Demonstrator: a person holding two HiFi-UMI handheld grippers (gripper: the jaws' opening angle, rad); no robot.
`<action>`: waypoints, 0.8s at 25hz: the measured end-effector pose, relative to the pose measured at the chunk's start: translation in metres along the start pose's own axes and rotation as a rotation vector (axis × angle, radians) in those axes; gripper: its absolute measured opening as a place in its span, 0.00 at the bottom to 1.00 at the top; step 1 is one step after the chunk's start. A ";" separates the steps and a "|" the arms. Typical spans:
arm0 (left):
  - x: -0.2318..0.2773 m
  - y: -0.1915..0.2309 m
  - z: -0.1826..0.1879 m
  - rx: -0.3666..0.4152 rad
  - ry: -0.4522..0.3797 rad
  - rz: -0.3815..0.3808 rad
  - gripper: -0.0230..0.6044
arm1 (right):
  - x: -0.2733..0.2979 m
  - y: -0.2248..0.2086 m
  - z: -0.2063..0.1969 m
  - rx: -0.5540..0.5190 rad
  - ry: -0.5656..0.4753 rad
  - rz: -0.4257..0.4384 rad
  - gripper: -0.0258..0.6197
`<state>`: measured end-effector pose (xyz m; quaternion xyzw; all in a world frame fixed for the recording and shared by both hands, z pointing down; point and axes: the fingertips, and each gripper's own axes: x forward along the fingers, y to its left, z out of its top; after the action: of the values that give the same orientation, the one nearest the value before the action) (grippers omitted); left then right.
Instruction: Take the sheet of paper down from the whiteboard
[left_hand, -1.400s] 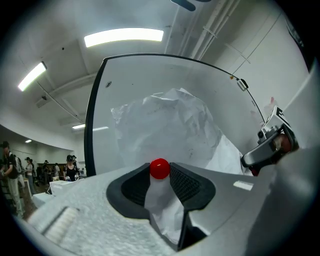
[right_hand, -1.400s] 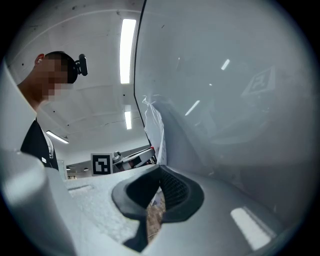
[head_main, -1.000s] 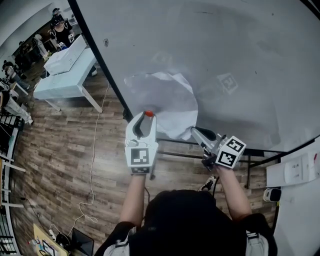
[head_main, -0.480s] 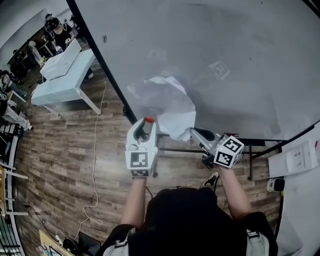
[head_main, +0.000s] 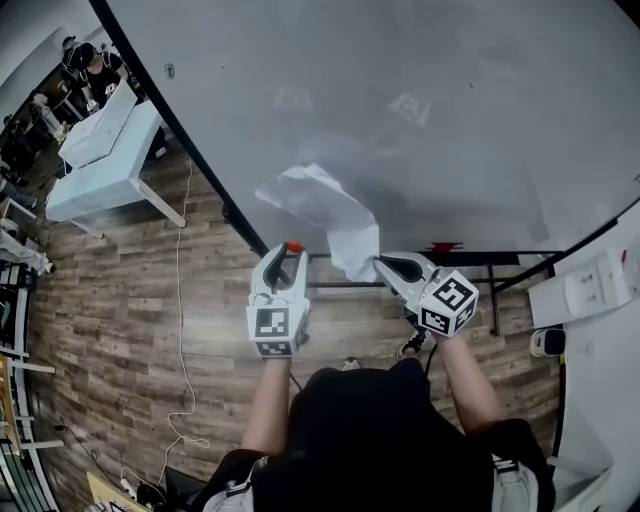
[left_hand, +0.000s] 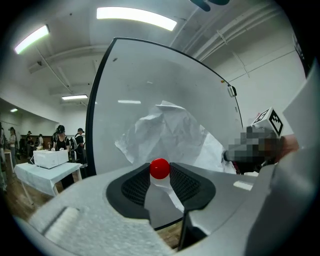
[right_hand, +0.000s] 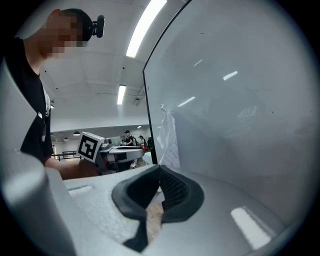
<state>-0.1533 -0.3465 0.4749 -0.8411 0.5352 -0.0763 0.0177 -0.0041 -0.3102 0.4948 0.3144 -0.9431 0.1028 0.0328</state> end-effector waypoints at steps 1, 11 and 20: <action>-0.003 -0.002 -0.002 -0.010 0.003 -0.003 0.25 | -0.002 0.002 -0.002 -0.002 0.002 -0.006 0.04; -0.022 -0.018 -0.041 -0.086 0.053 -0.024 0.25 | -0.016 0.023 -0.038 -0.222 0.111 -0.018 0.04; -0.024 -0.014 -0.042 -0.081 0.056 -0.028 0.25 | -0.012 0.020 -0.042 -0.226 0.117 -0.025 0.05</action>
<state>-0.1569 -0.3169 0.5151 -0.8461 0.5262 -0.0782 -0.0322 -0.0071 -0.2785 0.5303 0.3137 -0.9413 0.0136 0.1242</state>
